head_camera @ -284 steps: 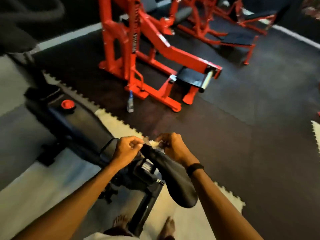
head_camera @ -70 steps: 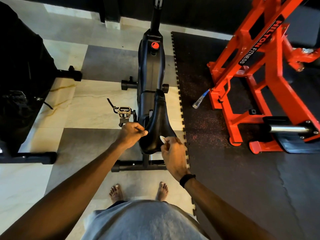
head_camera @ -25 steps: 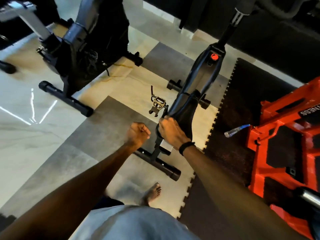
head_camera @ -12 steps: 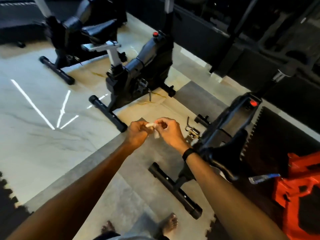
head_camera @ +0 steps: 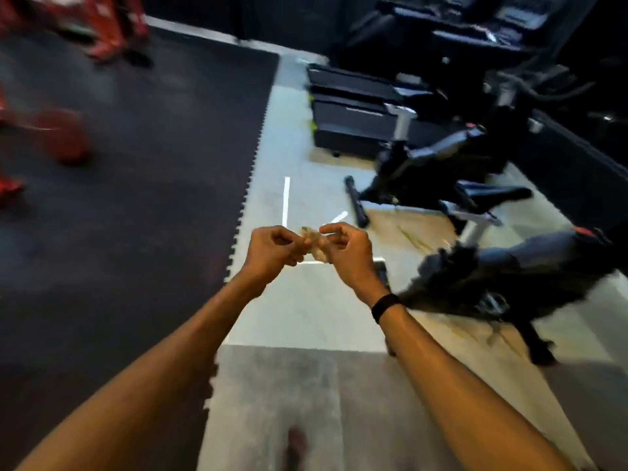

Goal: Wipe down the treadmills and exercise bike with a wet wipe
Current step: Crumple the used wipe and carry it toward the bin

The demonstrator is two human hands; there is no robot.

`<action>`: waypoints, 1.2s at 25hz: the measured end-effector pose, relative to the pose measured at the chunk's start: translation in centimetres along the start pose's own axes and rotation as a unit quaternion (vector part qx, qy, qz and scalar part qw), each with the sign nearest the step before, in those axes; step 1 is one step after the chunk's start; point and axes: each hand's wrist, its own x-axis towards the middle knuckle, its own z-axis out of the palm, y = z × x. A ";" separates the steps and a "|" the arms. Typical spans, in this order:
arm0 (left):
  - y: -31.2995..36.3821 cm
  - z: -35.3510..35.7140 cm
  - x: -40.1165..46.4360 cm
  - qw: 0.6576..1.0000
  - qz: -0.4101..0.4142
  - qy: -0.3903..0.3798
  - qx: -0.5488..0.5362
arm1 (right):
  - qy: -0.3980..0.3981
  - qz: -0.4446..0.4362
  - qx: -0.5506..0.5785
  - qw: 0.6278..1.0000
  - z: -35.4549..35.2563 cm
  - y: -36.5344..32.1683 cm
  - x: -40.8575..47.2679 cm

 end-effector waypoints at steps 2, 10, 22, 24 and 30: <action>0.5 -6.2 1.0 0.998 0.003 0.063 0.003 | -0.056 -0.052 -0.006 0.997 5.6 -1.9 3.2; 3.9 -25.0 6.5 0.974 0.020 0.215 0.063 | -0.290 -0.165 0.044 0.942 24.8 -9.6 14.0; 4.1 -39.9 17.0 0.957 -0.046 0.279 0.063 | -0.446 -0.129 0.089 0.881 43.2 -15.1 27.5; 3.5 -43.1 19.8 0.950 -0.045 0.302 0.056 | -0.424 -0.160 0.052 0.890 46.3 -15.7 29.8; 4.6 -54.6 34.1 0.934 -0.016 0.357 0.024 | -0.394 -0.165 0.033 0.904 56.1 -19.9 43.9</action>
